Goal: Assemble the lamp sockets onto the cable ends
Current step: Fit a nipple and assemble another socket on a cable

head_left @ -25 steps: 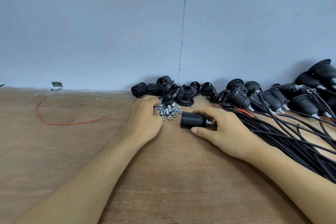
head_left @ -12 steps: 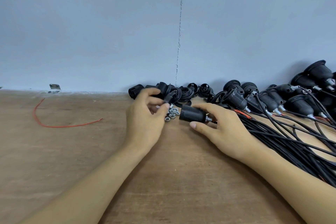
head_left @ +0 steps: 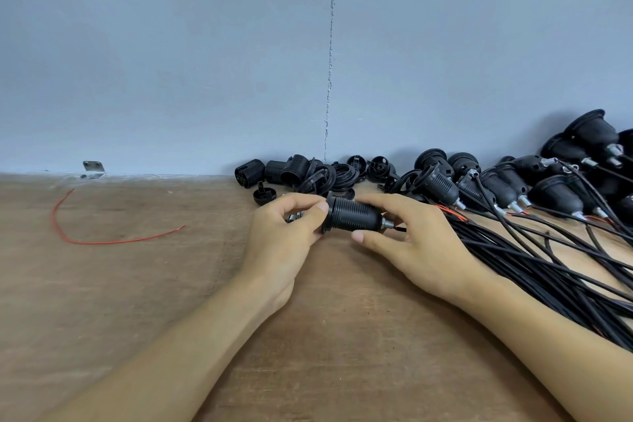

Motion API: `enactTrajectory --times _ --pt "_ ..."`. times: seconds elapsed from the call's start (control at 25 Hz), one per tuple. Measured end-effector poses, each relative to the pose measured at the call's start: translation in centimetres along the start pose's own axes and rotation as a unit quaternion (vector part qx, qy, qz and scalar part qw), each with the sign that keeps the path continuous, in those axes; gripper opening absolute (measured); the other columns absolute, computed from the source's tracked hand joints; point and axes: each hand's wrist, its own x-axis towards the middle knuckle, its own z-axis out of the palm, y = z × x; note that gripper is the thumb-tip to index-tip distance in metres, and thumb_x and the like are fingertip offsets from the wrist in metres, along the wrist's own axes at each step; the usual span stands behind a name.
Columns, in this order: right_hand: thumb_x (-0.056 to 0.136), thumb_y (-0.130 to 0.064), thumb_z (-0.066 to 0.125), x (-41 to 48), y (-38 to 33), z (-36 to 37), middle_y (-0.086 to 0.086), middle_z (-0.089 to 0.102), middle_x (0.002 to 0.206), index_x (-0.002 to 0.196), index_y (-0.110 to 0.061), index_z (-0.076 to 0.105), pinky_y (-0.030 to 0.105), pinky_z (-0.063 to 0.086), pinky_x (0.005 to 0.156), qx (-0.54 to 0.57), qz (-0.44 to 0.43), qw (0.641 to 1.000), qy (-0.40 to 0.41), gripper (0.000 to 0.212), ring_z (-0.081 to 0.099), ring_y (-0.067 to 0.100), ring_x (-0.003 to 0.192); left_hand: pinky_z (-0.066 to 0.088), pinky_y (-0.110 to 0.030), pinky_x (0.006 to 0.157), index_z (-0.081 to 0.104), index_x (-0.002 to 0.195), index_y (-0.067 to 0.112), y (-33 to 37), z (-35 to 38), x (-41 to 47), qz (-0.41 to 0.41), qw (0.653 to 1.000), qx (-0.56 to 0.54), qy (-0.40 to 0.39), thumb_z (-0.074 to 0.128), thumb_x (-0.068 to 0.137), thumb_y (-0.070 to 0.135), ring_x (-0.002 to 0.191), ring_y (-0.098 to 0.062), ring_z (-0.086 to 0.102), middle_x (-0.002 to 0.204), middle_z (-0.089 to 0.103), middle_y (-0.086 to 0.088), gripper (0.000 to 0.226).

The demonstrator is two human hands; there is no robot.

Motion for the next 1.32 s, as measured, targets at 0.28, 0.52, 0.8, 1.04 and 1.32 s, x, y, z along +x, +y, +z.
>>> enactTrajectory --times 0.28,0.52,0.8,1.04,1.32 --pt "0.084 -0.033 0.078 0.03 -0.22 -0.02 -0.018 0.066 0.112 0.127 -0.028 0.066 0.031 0.052 0.095 -0.007 0.002 1.0 0.004 0.045 0.054 -0.01 0.101 0.059 -0.035 0.091 0.071 0.087 0.014 0.12 0.28 -0.11 -0.048 0.996 -0.07 -0.033 0.066 0.096 0.005 0.105 -0.023 0.073 0.09 0.078 -0.001 0.013" --pt "0.086 -0.037 0.074 0.01 -0.1 -0.08 -0.016 0.07 0.106 0.123 -0.029 0.067 0.027 0.05 0.09 -0.01 -0.001 1.0 -0.002 0.038 0.06 0.0 0.098 0.055 -0.037 0.098 0.073 0.078 0.021 0.03 0.23 -0.34 -0.02 0.997 -0.04 -0.066 0.066 0.096 0.006 0.1 -0.017 0.074 0.092 0.079 -0.004 0.025" --pt "0.091 -0.041 0.068 0.08 0.54 0.02 -0.011 0.073 0.099 0.116 -0.032 0.069 0.038 0.053 0.089 0.029 0.027 0.999 0.005 0.026 0.066 0.006 0.095 0.047 -0.022 0.083 0.064 0.097 0.023 -0.5 -0.16 -0.42 0.058 0.989 0.09 -0.101 0.057 0.102 0.006 0.089 -0.016 0.063 0.097 0.079 0.002 0.018" --pt "0.09 -0.041 0.068 0.04 0.41 -0.03 -0.016 0.073 0.101 0.116 -0.033 0.069 0.035 0.053 0.091 0.041 0.034 0.999 0.008 0.027 0.066 0.002 0.097 0.047 -0.011 0.091 0.069 0.109 0.044 -0.3 -0.05 -0.8 0.14 0.975 0.147 -0.093 0.057 0.098 -0.004 0.106 0.008 0.067 0.106 0.074 0.028 0.05" --pt "0.091 -0.041 0.067 0.0 0.17 0.04 -0.012 0.073 0.101 0.116 -0.029 0.069 0.031 0.051 0.09 0.046 0.036 0.998 0.019 0.027 0.066 0.004 0.097 0.048 -0.019 0.088 0.066 0.094 0.024 -0.64 0.04 -0.78 0.135 0.981 0.106 -0.085 0.064 0.091 -0.007 0.104 -0.001 0.07 0.099 0.076 0.017 0.031"
